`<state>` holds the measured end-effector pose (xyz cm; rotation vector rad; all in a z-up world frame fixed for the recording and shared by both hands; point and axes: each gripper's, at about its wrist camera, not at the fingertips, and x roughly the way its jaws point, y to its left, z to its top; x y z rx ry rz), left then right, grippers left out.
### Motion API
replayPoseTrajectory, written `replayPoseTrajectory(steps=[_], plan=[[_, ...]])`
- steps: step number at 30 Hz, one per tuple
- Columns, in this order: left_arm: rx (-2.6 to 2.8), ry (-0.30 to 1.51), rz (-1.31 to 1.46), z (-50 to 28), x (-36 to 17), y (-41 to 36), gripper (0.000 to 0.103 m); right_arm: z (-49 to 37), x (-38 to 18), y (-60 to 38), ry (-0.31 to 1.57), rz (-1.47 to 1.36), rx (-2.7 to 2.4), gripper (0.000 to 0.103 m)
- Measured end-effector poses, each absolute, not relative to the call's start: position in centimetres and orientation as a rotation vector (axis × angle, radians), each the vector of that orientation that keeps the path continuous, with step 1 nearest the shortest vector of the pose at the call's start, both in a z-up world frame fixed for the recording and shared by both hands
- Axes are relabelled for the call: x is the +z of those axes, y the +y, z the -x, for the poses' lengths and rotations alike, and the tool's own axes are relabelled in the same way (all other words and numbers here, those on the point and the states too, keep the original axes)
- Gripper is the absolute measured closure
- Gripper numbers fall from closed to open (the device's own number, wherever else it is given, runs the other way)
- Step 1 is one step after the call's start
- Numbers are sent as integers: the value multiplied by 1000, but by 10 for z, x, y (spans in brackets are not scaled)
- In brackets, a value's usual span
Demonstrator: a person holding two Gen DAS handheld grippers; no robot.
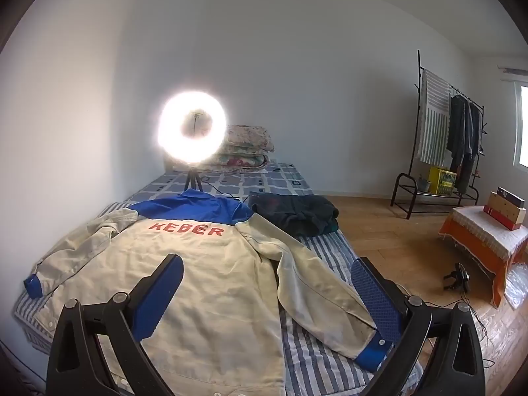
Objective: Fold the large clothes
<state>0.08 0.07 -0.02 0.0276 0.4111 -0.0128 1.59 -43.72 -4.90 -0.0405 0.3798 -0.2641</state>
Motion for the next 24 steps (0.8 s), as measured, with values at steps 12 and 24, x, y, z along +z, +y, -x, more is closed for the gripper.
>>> replayPoseTrajectory(steps=[12, 24], plan=[[6, 365, -55, 4, 7, -2, 0, -19, -51, -435, 367, 42, -268, 0], [9, 364, -43, 6, 16, 0, 0, -19, -50, -438, 364, 45, -270, 0]])
